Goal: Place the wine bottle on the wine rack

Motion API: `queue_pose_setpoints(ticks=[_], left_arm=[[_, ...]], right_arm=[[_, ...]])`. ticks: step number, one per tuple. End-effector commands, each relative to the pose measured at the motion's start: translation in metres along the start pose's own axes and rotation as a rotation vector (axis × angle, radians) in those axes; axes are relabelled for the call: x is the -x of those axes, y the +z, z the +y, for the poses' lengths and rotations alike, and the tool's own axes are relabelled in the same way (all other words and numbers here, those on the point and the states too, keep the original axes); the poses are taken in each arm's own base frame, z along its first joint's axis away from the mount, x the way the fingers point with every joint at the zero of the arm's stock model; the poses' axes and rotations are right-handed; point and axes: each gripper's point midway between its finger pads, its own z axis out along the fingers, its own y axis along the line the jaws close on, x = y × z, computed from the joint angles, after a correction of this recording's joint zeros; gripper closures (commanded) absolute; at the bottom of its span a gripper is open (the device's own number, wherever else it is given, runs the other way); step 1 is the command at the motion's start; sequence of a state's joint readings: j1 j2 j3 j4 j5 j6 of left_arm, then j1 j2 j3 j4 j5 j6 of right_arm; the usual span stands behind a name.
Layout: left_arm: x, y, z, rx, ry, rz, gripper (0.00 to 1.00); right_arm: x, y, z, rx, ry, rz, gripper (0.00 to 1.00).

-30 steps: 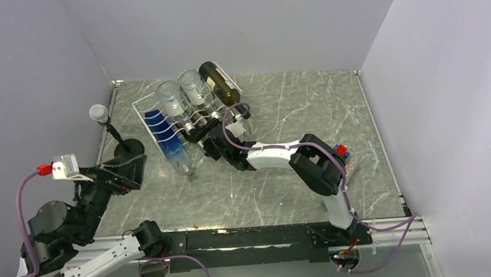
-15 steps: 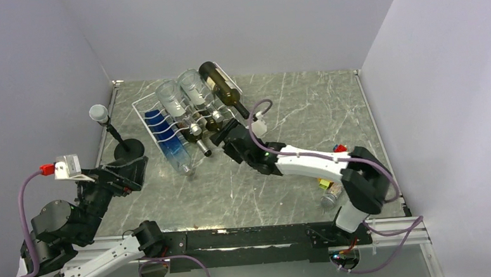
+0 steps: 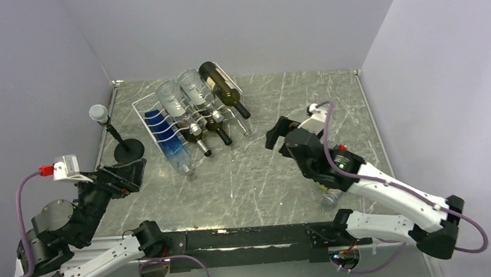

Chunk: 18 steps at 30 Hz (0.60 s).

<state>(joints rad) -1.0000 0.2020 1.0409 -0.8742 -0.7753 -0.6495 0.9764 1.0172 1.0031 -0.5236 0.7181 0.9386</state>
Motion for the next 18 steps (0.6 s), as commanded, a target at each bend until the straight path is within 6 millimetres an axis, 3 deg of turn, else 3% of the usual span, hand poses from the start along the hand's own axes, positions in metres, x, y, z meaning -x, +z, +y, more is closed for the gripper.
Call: queue_pose_setpoints(ticks=[1,10,18], left_arm=[[0.016,-0.007,-0.002,-0.015,-0.03,-0.025,0.01],[0.023,-0.006,0.001,0.021,0.029,-0.036,0.01],[0.039,-0.006,-0.007,0.001,0.058,-0.066,0.01]], right_arm=[[0.028,-0.034,-0.058,-0.133,-0.236,-0.033,0.0],[0.066,-0.088,-0.079,-0.027,-0.148,-0.056,0.0],[0.086,-0.115,-0.098,-0.022,-0.114,-0.11,0.0]])
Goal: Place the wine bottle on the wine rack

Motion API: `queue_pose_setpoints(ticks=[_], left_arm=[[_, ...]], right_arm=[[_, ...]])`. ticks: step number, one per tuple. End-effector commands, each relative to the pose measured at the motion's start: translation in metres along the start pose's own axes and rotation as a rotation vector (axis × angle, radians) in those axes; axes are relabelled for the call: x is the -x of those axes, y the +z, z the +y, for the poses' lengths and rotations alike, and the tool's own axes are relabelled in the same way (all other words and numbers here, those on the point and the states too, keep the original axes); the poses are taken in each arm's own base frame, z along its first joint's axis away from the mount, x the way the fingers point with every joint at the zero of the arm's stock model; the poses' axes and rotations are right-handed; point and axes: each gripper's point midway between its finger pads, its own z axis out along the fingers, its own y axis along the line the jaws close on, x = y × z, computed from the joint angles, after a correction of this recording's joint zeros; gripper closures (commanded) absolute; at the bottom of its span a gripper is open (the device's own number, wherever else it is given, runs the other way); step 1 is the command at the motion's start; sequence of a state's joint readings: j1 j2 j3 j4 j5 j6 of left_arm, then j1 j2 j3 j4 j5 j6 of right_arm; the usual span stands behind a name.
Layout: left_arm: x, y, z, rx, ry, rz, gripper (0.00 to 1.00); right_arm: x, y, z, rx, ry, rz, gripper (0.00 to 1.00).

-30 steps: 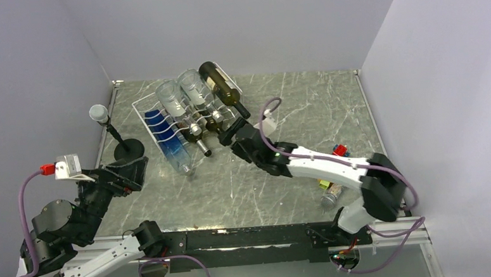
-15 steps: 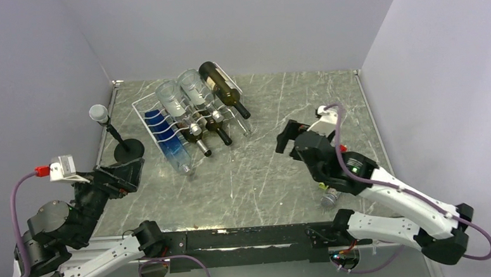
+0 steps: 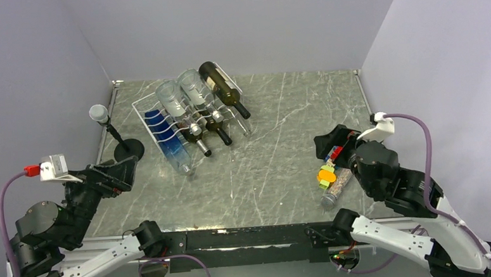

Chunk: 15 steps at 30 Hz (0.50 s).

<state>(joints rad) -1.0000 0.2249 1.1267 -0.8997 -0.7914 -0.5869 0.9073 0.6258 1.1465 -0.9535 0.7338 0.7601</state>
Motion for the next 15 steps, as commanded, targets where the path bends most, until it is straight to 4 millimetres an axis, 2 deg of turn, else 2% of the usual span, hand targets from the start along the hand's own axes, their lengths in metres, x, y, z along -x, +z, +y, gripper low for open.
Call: queue_pose_setpoints(ticks=[1,5,15], left_arm=[[0.0173,0.0032,-0.0078,0.002,0.026,-0.037,0.01],[0.0237,0.004,-0.0142,-0.017,0.034,-0.048,0.01],[0.0206,0.0097,-0.0169,0.017,0.047,-0.019,0.01]], right_arm=[[0.0091,-0.015,-0.0181,-0.009,-0.02,-0.026,0.0],[0.0132,-0.021,-0.0243,-0.009,-0.001,-0.043,0.0],[0.0165,-0.025,-0.0248,0.01,0.03,-0.058,0.0]])
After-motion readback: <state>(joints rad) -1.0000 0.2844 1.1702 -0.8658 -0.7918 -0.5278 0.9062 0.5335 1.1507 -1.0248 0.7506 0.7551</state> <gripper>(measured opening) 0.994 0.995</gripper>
